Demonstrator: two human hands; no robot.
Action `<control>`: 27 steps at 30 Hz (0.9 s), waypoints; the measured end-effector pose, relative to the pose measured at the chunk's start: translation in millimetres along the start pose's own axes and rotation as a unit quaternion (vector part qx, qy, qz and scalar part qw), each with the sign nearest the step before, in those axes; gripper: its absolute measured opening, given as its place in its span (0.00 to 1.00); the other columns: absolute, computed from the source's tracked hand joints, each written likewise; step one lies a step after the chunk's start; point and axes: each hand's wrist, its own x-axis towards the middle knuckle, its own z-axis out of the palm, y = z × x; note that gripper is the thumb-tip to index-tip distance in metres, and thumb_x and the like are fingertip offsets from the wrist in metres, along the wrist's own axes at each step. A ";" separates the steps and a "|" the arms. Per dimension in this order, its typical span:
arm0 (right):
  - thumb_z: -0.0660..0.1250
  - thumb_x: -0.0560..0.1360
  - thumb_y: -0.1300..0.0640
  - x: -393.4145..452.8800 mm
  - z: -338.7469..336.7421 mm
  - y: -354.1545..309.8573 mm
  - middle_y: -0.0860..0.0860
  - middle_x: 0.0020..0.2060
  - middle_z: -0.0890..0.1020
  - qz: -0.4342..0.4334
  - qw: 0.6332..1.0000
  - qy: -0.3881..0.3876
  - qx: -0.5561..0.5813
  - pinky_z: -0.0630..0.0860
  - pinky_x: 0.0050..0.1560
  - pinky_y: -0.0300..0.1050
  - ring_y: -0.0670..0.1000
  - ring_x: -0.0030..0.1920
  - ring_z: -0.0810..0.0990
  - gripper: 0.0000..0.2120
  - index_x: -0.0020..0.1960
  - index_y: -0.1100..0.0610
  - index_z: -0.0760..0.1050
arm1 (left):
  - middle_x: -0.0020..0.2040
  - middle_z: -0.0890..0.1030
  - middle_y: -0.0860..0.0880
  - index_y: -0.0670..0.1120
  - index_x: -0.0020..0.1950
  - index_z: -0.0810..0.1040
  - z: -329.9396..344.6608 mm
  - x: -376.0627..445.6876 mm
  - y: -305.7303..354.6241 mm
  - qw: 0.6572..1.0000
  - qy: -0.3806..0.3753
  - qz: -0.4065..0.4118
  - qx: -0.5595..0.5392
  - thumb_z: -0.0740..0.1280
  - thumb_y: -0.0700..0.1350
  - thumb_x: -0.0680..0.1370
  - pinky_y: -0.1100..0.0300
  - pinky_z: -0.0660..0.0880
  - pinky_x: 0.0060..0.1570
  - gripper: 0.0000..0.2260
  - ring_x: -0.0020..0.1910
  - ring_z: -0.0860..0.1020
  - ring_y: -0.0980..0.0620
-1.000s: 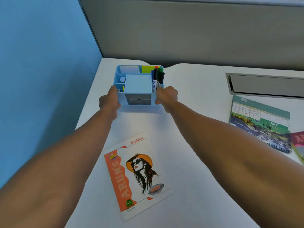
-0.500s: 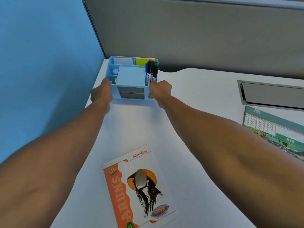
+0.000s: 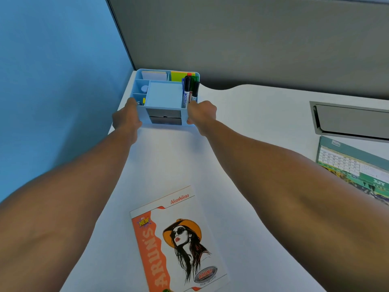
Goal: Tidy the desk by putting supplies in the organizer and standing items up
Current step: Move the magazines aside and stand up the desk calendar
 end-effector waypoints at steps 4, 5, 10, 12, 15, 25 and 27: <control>0.60 0.77 0.45 -3.0 -0.6 0.6 0.54 0.53 0.80 0.001 1.000 0.001 -0.011 0.82 0.52 0.51 0.55 0.48 0.83 0.15 0.55 0.55 0.72 | 0.46 0.80 0.51 0.50 0.51 0.78 -0.3 1.4 -1.5 1.000 -0.004 -0.004 -0.002 0.67 0.55 0.69 0.61 0.78 0.43 0.14 0.33 0.77 0.54; 0.60 0.78 0.44 -4.3 -0.8 0.7 0.54 0.53 0.81 0.000 1.000 -0.002 -0.014 0.82 0.53 0.51 0.55 0.48 0.83 0.15 0.55 0.55 0.72 | 0.46 0.80 0.51 0.50 0.48 0.78 0.2 0.5 -2.6 1.000 -0.006 -0.004 -0.005 0.67 0.55 0.70 0.61 0.77 0.43 0.12 0.33 0.76 0.54; 0.55 0.77 0.38 -16.5 -2.6 -1.7 0.54 0.56 0.79 0.003 1.000 -0.006 -0.030 0.80 0.56 0.51 0.55 0.50 0.82 0.26 0.63 0.56 0.73 | 0.43 0.76 0.53 0.53 0.41 0.71 3.2 -8.2 -7.7 1.000 -0.017 0.003 -0.006 0.66 0.58 0.76 0.60 0.76 0.50 0.11 0.38 0.75 0.54; 0.53 0.78 0.37 -22.7 -5.4 -0.3 0.54 0.55 0.79 0.005 0.999 -0.004 -0.035 0.80 0.56 0.51 0.55 0.51 0.82 0.28 0.64 0.58 0.73 | 0.42 0.74 0.53 0.53 0.40 0.70 4.2 -16.7 -11.8 1.000 -0.017 0.009 -0.008 0.65 0.59 0.77 0.59 0.76 0.50 0.13 0.39 0.75 0.55; 0.55 0.78 0.39 -36.0 -12.1 9.2 0.55 0.54 0.78 0.015 0.999 0.003 -0.031 0.80 0.56 0.51 0.56 0.51 0.82 0.27 0.63 0.60 0.72 | 0.41 0.74 0.52 0.52 0.39 0.70 3.2 -29.7 -24.4 1.000 -0.011 0.022 -0.002 0.63 0.61 0.78 0.57 0.76 0.49 0.15 0.41 0.75 0.53; 0.61 0.73 0.51 -103.7 -39.8 79.8 0.57 0.45 0.81 0.038 0.992 -0.057 -0.106 0.80 0.52 0.47 0.59 0.47 0.84 0.12 0.39 0.60 0.72 | 0.68 0.76 0.45 0.44 0.69 0.74 -27.0 -86.4 -91.8 0.975 -0.065 0.058 0.206 0.66 0.60 0.78 0.53 0.71 0.58 0.26 0.66 0.74 0.43; 0.62 0.72 0.54 -116.8 -45.1 89.9 0.55 0.39 0.79 0.041 0.991 -0.071 -0.110 0.77 0.44 0.43 0.58 0.45 0.84 0.10 0.36 0.59 0.69 | 0.70 0.75 0.46 0.46 0.71 0.73 -35.7 -99.7 -100.7 0.969 -0.077 0.070 0.225 0.67 0.58 0.78 0.54 0.70 0.58 0.25 0.67 0.73 0.44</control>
